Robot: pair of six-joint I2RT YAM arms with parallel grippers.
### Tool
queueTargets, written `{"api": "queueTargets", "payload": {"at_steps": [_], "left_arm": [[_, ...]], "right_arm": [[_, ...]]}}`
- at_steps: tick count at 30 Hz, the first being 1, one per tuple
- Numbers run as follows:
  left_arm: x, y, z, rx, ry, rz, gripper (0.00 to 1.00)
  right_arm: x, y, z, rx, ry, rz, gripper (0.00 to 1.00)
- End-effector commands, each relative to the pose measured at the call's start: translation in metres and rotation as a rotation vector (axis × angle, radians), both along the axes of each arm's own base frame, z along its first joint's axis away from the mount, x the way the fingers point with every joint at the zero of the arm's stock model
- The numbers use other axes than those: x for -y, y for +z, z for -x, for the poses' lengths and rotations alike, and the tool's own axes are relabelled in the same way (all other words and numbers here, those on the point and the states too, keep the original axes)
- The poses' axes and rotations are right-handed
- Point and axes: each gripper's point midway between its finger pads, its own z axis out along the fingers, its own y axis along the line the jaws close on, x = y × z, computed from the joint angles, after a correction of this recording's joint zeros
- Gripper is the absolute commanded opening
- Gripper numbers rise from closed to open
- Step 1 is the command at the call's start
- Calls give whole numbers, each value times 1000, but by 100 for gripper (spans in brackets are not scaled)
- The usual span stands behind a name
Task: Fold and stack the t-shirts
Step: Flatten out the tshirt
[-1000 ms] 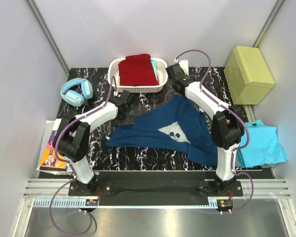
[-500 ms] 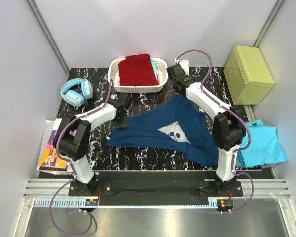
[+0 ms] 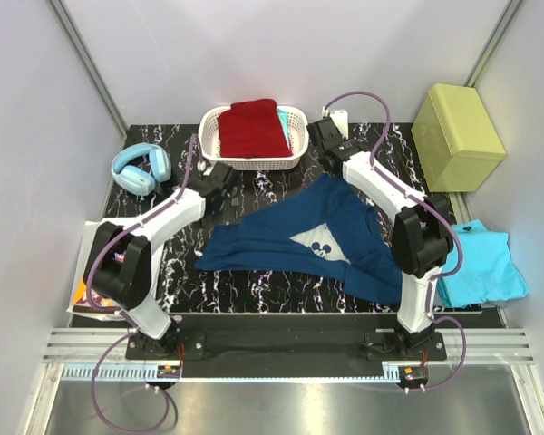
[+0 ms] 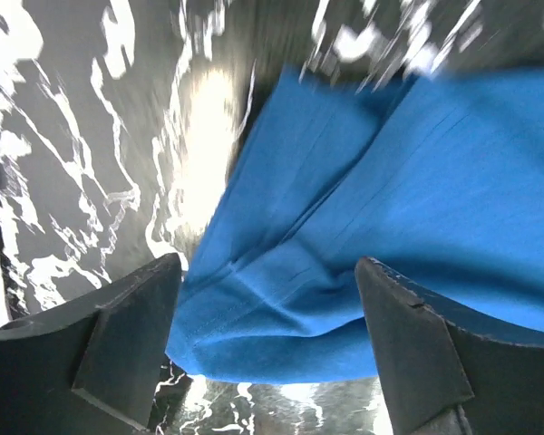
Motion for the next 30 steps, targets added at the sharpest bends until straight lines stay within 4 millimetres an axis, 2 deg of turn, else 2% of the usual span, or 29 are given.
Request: {"api": "queueTargets", "payload": {"at_steps": [1,5,6,10,19,22,24,29,30], "left_arm": [[3,29,-45,108,23,7,82],[10,3,-58,45,42,25,68],[12,-1,-60,36,40,27,58],[18,-11,-63,15,38,43,44],[12,-20,-68,12,46,21,44],[11,-24,-70,3,45,15,38],[9,-30,-71,-15,46,14,29],[10,-46,-68,-56,46,11,25],[9,-48,-67,-60,45,8,20]], "right_arm": [[4,44,-1,110,-12,-40,0],[4,44,2,110,-6,-46,0],[5,43,4,107,-4,-44,0],[5,41,5,105,-5,-44,0],[0,33,4,90,6,-60,0],[-2,30,3,83,10,-62,0],[-1,30,3,82,9,-63,0],[-1,30,4,81,12,-61,0],[-1,30,4,82,10,-61,0]]}}
